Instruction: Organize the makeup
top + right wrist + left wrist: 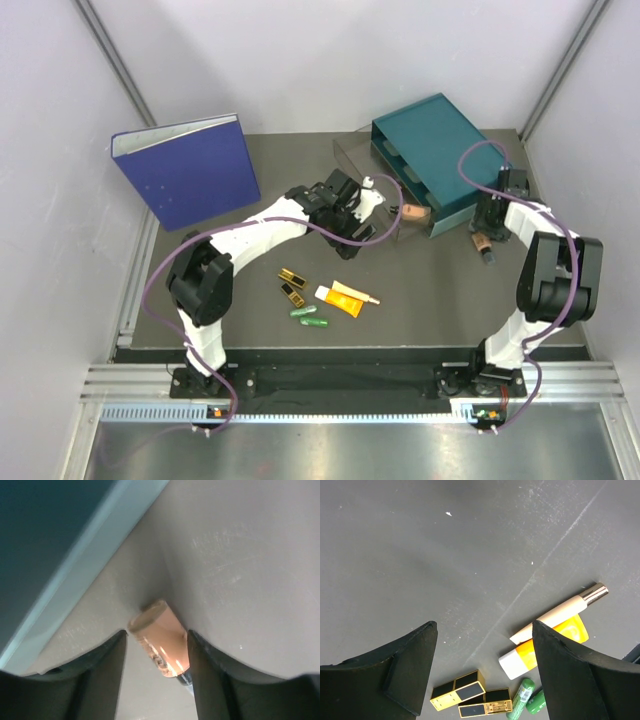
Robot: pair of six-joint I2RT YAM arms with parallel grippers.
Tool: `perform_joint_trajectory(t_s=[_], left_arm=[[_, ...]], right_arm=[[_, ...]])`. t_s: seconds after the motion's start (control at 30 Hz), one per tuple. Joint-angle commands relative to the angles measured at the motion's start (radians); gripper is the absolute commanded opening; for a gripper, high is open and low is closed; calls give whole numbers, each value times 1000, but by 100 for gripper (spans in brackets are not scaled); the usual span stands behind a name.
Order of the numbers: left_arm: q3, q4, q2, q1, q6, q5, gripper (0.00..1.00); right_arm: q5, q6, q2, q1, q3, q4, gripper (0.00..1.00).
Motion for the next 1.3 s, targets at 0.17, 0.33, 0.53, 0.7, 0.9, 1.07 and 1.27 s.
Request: perform_joint_trajectory(t_s=[0.17, 0.33, 0.53, 0.7, 0.9, 1.07, 1.27], left_arm=[[36, 6, 13, 2, 8, 7, 81], [29, 11, 12, 0, 9, 7, 82], [16, 9, 4, 2, 21, 9, 82], [0, 11, -7, 2, 24, -5, 82], [-4, 14, -5, 0, 11, -2, 82], [-5, 6, -8, 2, 9, -5, 82], [-10, 0, -11, 2, 8, -7, 82]], right_arm=[[-57, 7, -209, -6, -135, -11, 59], [-51, -2, -283, -6, -188, 24, 61], [-30, 50, -196, -5, -210, 21, 57], [-88, 52, -176, 2, -225, 21, 51], [-126, 36, -124, 17, -241, 21, 38], [-103, 43, -93, 25, -248, 21, 36], [-73, 58, -99, 28, -254, 10, 0]])
